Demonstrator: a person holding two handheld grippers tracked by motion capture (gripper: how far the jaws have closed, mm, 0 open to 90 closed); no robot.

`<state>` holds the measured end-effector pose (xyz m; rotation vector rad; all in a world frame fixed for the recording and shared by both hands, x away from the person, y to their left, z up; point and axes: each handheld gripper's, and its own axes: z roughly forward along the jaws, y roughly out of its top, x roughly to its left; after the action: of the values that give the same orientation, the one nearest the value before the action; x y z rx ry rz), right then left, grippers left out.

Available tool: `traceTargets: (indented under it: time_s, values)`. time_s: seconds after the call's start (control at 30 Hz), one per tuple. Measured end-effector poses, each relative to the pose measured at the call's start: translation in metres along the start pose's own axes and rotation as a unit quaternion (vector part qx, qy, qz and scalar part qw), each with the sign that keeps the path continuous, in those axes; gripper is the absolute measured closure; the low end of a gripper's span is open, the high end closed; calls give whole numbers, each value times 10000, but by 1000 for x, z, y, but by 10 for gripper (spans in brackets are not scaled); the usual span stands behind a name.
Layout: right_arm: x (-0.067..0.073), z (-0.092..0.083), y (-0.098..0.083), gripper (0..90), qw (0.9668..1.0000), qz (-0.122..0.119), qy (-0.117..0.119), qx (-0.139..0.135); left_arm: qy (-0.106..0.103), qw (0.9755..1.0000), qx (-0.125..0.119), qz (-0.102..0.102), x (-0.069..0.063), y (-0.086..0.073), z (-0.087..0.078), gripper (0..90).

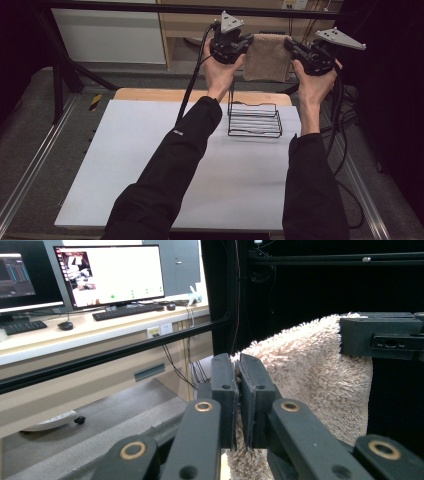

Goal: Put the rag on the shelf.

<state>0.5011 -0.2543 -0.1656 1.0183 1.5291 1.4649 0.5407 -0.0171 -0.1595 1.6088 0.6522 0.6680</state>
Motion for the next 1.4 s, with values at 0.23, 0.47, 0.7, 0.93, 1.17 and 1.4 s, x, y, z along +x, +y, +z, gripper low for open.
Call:
traceTargets:
  time_s: [0.23, 0.47, 0.7, 0.93, 1.17, 1.4]
  values:
    - [-8, 6, -8, 838, 10000, 51, 12, 66, -22, 9999, 14, 150, 2, -7, 9, 856]
    - [-10, 11, -18, 837, 9999, 10, 48, 160, -81, 9998, 64, 178, 4, -18, 13, 856]
    - [-12, 8, -28, 836, 9996, 52, 114, 252, -232, 9995, 111, 165, 1, -30, 9, 855]
    - [-11, 4, -41, 836, 9992, 110, 182, 331, -364, 9990, 215, 160, -3, -41, 3, 855]
    - [-12, -5, -48, 834, 9992, 121, 214, 311, -486, 9983, 235, 196, -10, -46, -2, 855]
    - [-13, -14, -55, 833, 9993, 155, 186, 300, -557, 9976, 281, 311, -19, -50, -5, 855]
